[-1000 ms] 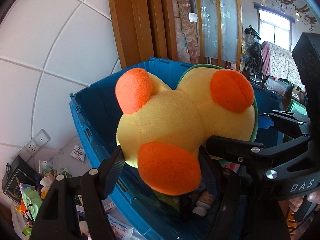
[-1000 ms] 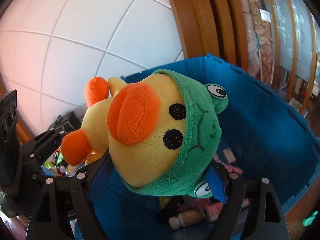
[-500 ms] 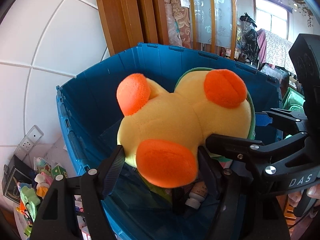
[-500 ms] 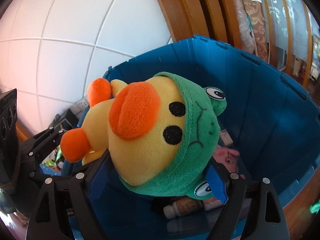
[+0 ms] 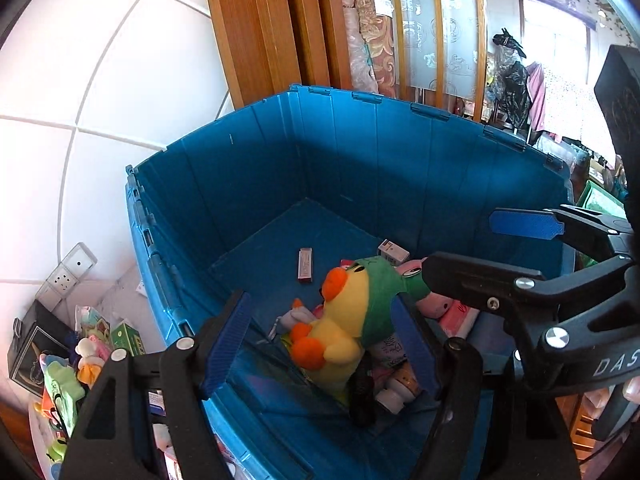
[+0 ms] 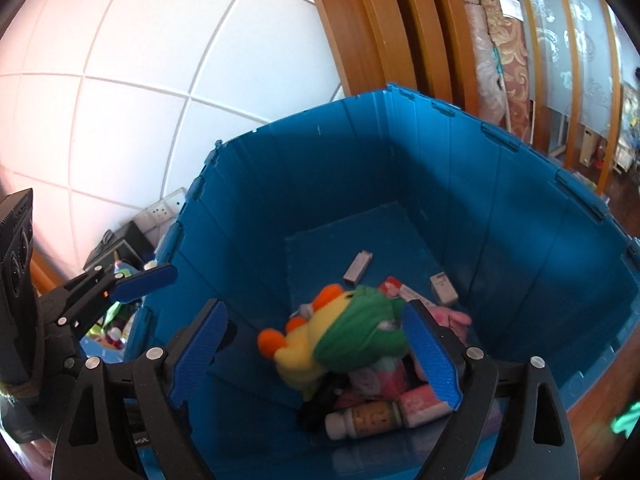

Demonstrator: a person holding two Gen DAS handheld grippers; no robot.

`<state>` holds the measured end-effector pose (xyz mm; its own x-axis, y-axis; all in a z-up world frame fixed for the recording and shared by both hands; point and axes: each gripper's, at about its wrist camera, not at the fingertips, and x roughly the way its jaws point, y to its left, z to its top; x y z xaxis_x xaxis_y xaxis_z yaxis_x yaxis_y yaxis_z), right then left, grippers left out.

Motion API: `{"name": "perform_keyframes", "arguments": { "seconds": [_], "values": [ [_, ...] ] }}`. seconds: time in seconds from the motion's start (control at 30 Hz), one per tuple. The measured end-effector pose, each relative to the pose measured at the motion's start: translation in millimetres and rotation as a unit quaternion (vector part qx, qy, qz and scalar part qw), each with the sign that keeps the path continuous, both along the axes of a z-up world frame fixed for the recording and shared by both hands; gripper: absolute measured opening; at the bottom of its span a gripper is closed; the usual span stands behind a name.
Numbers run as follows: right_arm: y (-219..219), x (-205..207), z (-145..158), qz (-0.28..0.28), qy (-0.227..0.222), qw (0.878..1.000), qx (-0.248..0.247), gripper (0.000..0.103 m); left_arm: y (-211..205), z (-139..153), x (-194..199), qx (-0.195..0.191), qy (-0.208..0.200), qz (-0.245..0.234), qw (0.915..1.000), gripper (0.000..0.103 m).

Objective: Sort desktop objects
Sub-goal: 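Open both tools to drop the two duck plushes into the crate, then move both tools back over the pile of items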

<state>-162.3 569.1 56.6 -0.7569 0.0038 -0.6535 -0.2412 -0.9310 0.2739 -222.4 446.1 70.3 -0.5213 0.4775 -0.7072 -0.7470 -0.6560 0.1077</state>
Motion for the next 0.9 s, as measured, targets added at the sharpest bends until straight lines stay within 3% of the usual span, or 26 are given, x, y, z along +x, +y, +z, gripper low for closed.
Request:
{"name": "perform_keyframes", "arguments": {
  "seconds": [0.13, 0.57, 0.9],
  "values": [
    [3.3, 1.8, -0.8, -0.015, -0.006, 1.000, 0.005, 0.103, 1.6, 0.2, 1.2, -0.003, 0.003, -0.002, 1.0000, 0.072],
    [10.6, 4.2, -3.9, -0.049, -0.045, 0.997, 0.026, 0.103, -25.0, 16.3, 15.3, 0.041, 0.010, 0.003, 0.9991, 0.072],
    [-13.9, -7.9, -3.0, -0.045, -0.069, 0.994, 0.072, 0.103, -85.0, 32.3, 18.7, 0.075, 0.033, 0.055, 0.9951, 0.072]
  ]
}}
